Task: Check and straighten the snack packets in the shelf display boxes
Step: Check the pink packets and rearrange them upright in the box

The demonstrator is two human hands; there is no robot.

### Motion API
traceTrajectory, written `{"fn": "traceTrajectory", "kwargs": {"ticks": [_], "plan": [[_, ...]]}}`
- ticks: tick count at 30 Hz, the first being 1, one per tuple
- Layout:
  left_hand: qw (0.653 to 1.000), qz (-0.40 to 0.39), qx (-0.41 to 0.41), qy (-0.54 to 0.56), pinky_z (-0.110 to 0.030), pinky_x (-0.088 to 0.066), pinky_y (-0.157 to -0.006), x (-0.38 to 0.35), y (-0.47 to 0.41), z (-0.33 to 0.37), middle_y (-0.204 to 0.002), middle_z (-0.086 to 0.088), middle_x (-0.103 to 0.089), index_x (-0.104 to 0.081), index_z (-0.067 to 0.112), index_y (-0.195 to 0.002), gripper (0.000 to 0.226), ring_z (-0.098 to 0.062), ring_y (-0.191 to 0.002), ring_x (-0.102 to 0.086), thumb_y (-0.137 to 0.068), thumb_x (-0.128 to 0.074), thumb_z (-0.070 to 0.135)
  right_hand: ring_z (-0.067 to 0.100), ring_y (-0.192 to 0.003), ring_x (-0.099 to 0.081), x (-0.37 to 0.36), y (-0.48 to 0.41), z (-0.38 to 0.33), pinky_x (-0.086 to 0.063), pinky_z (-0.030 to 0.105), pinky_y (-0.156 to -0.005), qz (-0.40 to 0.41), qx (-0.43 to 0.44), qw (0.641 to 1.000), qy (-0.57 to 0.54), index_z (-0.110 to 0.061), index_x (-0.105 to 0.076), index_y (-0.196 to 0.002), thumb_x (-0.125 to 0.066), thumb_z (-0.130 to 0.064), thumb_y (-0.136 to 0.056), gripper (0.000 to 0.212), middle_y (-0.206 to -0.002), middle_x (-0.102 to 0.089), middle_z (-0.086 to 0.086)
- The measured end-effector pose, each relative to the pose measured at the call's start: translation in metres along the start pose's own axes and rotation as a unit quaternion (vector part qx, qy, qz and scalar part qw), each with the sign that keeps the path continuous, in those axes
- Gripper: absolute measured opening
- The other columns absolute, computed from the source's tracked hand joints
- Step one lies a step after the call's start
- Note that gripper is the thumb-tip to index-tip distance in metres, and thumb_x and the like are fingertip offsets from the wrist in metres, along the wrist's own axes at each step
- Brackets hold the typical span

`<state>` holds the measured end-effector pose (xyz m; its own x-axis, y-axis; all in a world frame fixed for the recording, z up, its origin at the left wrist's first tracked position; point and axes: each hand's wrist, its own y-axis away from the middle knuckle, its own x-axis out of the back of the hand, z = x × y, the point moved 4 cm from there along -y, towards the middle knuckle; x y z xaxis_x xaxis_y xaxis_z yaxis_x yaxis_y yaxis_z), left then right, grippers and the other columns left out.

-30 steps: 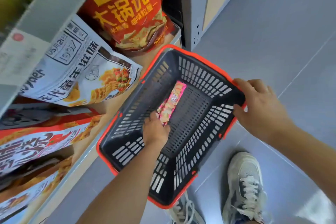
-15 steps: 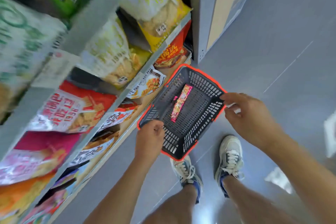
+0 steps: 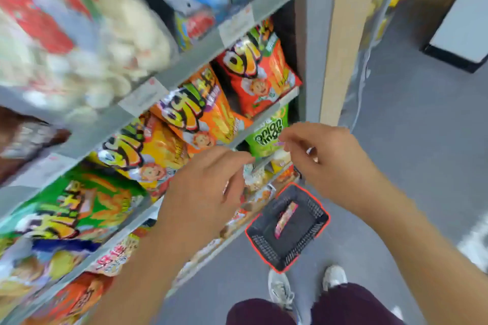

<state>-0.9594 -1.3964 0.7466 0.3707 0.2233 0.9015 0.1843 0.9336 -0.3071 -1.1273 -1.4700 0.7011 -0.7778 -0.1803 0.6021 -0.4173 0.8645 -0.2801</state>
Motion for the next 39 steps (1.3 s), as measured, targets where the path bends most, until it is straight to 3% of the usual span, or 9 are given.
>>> {"fn": "traceTrajectory", "kwargs": {"ticks": [3,17,21,25,27,30,32,35,39], "plan": [[0.995,0.063,-0.042,-0.067,-0.027,-0.046,-0.075,0.078,-0.017,0.016,-0.085,-0.002,-0.066,-0.074,0.012,-0.099,0.025,-0.018,-0.081,-0.06,-0.089,-0.051,0.014,0.008,-0.06,-0.051,0.036,-0.028,-0.059,-0.049,0.036,-0.061,0.04,0.091,0.995,-0.006,-0.024,-0.065,-0.098,-0.054,-0.021,-0.092,0.014,-0.072,-0.058,-0.012],[0.909,0.237,-0.046,-0.339,-0.038,-0.052,-0.07,0.333,-0.044,-0.007,-0.092,-0.008,-0.068,-0.072,0.009,-0.101,0.023,-0.032,-0.087,-0.064,-0.084,-0.057,0.007,0.019,-0.083,-0.062,0.07,-0.173,-0.292,-0.054,0.041,-0.075,0.123,0.383,0.916,0.006,-0.013,-0.066,-0.111,-0.056,-0.018,-0.085,0.028,-0.097,-0.067,0.004],[0.888,0.275,-0.029,-0.367,-0.04,-0.053,-0.079,0.39,-0.052,-0.038,-0.097,-0.012,-0.07,-0.073,0.006,-0.102,0.024,-0.035,-0.091,-0.064,-0.083,-0.059,0.003,0.016,-0.092,-0.06,0.054,-0.211,-0.341,-0.051,0.041,-0.085,0.09,0.389,0.917,-0.017,-0.015,-0.06,-0.125,-0.063,-0.015,-0.089,0.037,-0.109,-0.063,0.003],[0.873,0.292,0.033,-0.39,-0.034,-0.034,-0.1,0.453,-0.076,-0.069,-0.124,-0.017,-0.062,-0.059,0.005,-0.127,0.046,-0.036,-0.117,-0.055,-0.082,-0.065,0.009,0.01,-0.105,-0.056,0.04,-0.246,-0.386,-0.048,0.039,-0.093,0.047,0.341,0.935,-0.084,-0.027,-0.042,-0.141,-0.066,-0.033,-0.088,0.059,-0.121,-0.055,-0.006],[0.888,0.245,0.064,-0.384,-0.036,-0.034,-0.106,0.472,-0.094,-0.079,-0.134,-0.019,-0.056,-0.051,0.002,-0.135,0.056,-0.035,-0.126,-0.05,-0.083,-0.066,0.016,-0.007,-0.104,-0.054,0.032,-0.263,-0.405,-0.045,0.021,-0.088,-0.005,0.305,0.943,-0.135,-0.038,-0.034,-0.14,-0.067,-0.049,-0.082,0.067,-0.118,-0.053,-0.03],[0.913,0.168,0.093,-0.36,-0.041,-0.046,-0.085,0.482,-0.117,-0.086,-0.109,-0.017,-0.065,-0.061,0.003,-0.108,0.031,-0.035,-0.102,-0.058,-0.085,-0.065,0.022,-0.036,-0.068,-0.043,0.02,-0.29,-0.42,-0.04,0.002,-0.062,-0.063,0.267,0.945,-0.179,-0.051,-0.028,-0.108,-0.073,-0.052,-0.077,0.055,-0.067,-0.043,-0.059],[0.925,0.121,0.084,-0.35,-0.042,-0.046,-0.074,0.48,-0.127,-0.087,-0.09,-0.013,-0.063,-0.061,0.006,-0.087,0.02,-0.031,-0.084,-0.058,-0.087,-0.064,0.025,-0.035,-0.075,-0.044,0.014,-0.304,-0.424,-0.039,-0.001,-0.071,-0.096,0.27,0.933,-0.216,-0.045,-0.024,-0.126,-0.079,-0.05,-0.071,0.077,-0.076,-0.043,-0.059],[0.94,0.104,0.044,-0.323,-0.043,-0.045,-0.079,0.479,-0.138,-0.087,-0.086,-0.007,-0.061,-0.064,0.009,-0.084,0.023,-0.025,-0.083,-0.057,-0.09,-0.065,0.031,-0.003,-0.122,-0.047,0.012,-0.318,-0.43,-0.041,0.031,-0.105,-0.115,0.271,0.915,-0.274,-0.052,-0.003,-0.147,-0.084,-0.054,-0.052,0.125,-0.137,-0.043,-0.025],[0.98,0.09,0.049,-0.172,-0.031,-0.048,-0.084,0.484,-0.144,-0.085,-0.097,0.003,-0.069,-0.065,0.017,-0.104,0.024,-0.011,-0.09,-0.063,-0.094,-0.059,0.038,0.013,-0.127,-0.049,0.016,-0.321,-0.436,-0.045,0.046,-0.104,-0.104,0.303,0.91,-0.262,-0.052,-0.015,-0.145,-0.088,-0.046,-0.052,0.117,-0.141,-0.047,-0.01]]}}
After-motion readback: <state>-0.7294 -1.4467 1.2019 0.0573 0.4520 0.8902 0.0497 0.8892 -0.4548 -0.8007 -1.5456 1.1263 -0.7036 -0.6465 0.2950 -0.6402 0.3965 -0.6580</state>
